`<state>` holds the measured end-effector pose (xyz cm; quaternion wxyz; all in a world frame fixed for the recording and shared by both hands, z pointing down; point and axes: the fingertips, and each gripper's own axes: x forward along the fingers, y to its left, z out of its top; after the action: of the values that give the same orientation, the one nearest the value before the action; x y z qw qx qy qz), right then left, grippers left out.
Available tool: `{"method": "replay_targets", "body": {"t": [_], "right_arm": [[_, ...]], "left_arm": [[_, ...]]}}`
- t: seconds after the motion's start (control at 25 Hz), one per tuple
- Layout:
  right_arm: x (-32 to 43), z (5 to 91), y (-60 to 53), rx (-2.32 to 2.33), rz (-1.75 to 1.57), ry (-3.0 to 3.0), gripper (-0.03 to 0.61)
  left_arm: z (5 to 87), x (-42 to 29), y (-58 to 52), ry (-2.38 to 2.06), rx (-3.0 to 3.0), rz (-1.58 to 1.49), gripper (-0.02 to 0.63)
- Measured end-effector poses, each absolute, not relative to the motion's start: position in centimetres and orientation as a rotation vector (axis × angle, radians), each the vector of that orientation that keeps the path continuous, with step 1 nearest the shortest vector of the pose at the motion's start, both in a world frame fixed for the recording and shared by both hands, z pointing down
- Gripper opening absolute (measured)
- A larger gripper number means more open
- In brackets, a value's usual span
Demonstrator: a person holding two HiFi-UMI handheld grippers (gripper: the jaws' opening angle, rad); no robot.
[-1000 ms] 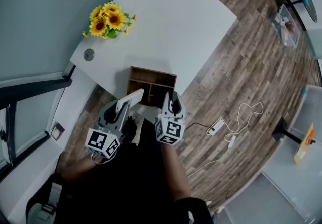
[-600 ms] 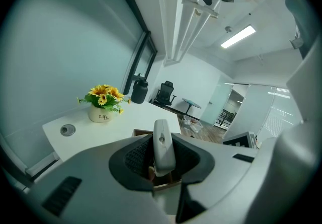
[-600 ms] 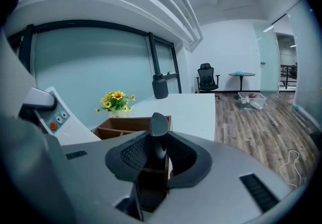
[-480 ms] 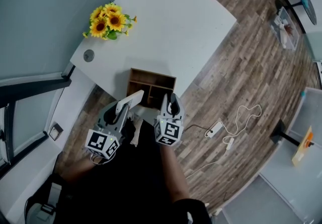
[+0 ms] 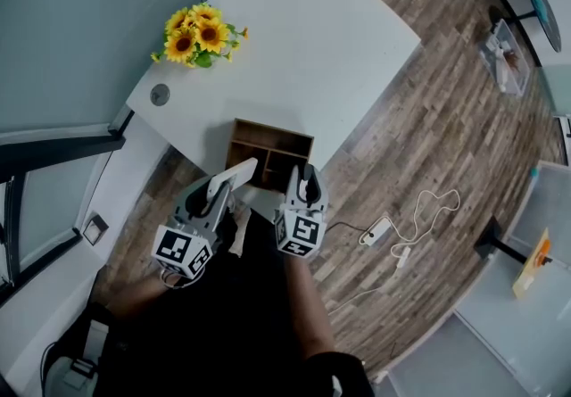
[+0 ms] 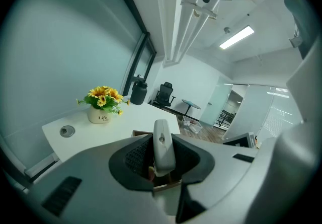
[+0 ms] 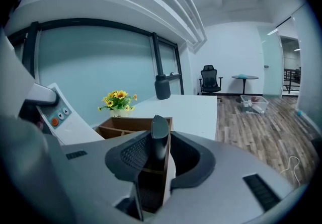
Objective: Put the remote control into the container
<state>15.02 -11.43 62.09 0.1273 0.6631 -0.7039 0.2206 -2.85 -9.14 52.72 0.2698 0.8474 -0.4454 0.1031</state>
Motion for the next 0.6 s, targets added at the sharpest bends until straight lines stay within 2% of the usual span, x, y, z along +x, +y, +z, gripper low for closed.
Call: {"method": "replay_targets", "body": {"t": [0.6], "right_arm": [[15.3, 60.4, -10.7, 1.964, 0.581, -2.066, 0.098]], "left_arm": [[51.5, -2.7, -8.6, -1.197, 2.311, 0.239, 0.095]]}}
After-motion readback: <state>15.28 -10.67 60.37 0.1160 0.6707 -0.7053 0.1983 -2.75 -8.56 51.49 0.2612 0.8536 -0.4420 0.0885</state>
